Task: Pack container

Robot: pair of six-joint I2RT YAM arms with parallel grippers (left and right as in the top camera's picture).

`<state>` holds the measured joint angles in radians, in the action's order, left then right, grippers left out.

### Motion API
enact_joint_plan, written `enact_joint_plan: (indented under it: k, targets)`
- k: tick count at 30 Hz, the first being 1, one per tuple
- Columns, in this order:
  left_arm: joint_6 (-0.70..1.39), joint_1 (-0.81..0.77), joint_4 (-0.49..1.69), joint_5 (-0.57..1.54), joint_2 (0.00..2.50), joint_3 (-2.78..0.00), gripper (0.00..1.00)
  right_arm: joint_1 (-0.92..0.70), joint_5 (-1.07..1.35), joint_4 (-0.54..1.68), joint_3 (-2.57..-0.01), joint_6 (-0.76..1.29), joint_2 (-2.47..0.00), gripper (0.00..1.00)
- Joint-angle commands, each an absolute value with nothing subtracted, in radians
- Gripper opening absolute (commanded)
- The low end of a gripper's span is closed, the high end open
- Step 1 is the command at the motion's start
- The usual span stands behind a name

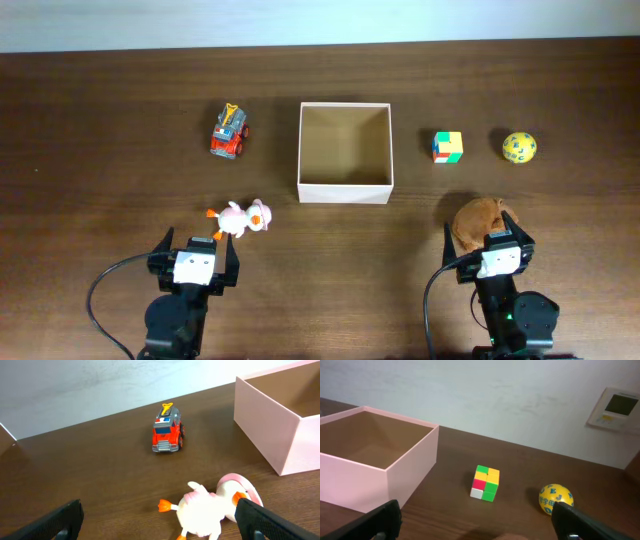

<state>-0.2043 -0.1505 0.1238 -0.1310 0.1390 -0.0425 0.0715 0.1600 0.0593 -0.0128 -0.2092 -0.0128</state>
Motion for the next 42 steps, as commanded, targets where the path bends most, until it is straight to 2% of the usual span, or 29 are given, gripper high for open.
enact_joint_plan:
  k: [1, 14, 19, 24, 27, 32, 42]
  targets:
    - [-0.192, -0.154, 0.120, -0.120, 0.130, -0.032, 0.99, 0.080, 0.170, 0.063, -0.006, -0.202, -0.003, 0.99]
    - [-0.191, -0.154, 0.120, -0.120, 0.130, -0.033, 0.99, 0.080, 0.165, 0.059, -0.006, -0.204, -0.003, 0.99]
    - [-0.192, -0.154, 0.120, -0.120, 0.130, -0.032, 0.99, 0.080, 0.196, -0.015, -0.006, -0.205, -0.003, 0.99]
    - [-0.191, -0.154, 0.120, -0.120, 0.130, -0.032, 0.99, 0.080, 0.159, -0.009, -0.073, -0.184, -0.012, 0.99]
    - [-0.192, -0.154, 0.120, -0.120, 0.130, -0.032, 0.99, 0.080, 0.105, 0.021, -0.179, -0.179, -0.057, 0.99]
    - [-0.191, -0.154, 0.120, -0.120, 0.130, -0.033, 0.99, 0.080, 0.037, 0.162, -0.459, -0.178, -0.265, 0.99]
    - [-0.192, -0.154, 0.120, -0.120, 0.130, -0.033, 0.99, 0.080, 0.113, 0.776, -1.303, -0.175, -0.965, 0.99]
